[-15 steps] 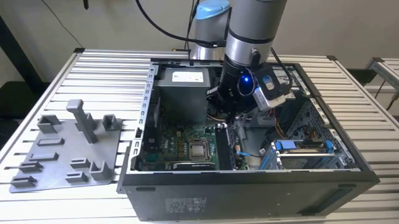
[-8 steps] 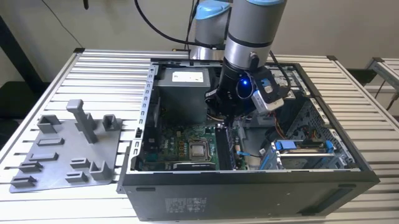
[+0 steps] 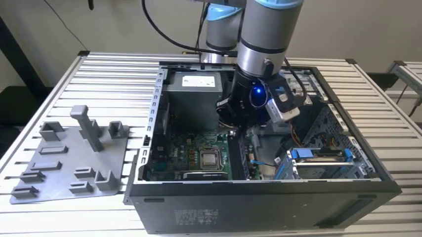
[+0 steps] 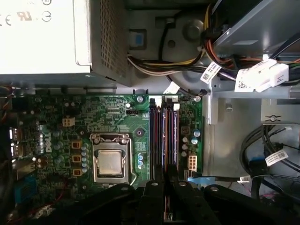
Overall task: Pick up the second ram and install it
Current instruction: 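Insert the second ram into the second slot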
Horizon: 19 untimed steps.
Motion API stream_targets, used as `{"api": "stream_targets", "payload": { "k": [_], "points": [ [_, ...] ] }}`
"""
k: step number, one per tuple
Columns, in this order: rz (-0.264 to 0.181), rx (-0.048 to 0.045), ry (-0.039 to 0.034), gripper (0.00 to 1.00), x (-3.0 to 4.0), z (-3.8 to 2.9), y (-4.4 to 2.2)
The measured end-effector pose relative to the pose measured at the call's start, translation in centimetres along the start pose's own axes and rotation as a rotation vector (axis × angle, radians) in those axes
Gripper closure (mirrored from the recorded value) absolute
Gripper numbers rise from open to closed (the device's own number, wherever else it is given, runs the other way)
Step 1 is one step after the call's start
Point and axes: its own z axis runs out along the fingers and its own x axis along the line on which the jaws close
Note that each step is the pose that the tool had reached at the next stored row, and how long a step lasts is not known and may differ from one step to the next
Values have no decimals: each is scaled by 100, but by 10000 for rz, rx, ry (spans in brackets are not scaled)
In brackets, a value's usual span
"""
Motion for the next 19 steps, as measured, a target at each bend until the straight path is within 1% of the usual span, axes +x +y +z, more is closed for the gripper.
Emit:
{"api": "stream_targets", "payload": {
  "k": [6, 10, 14, 19],
  "points": [
    [-9, 6, -2, 86, 4, 108, 2],
    [-22, 5, -2, 86, 26, 182, 3],
    [-24, 4, -3, 86, 64, 255, 4],
    [-24, 3, -7, 86, 77, 346, 6]
  ]
}}
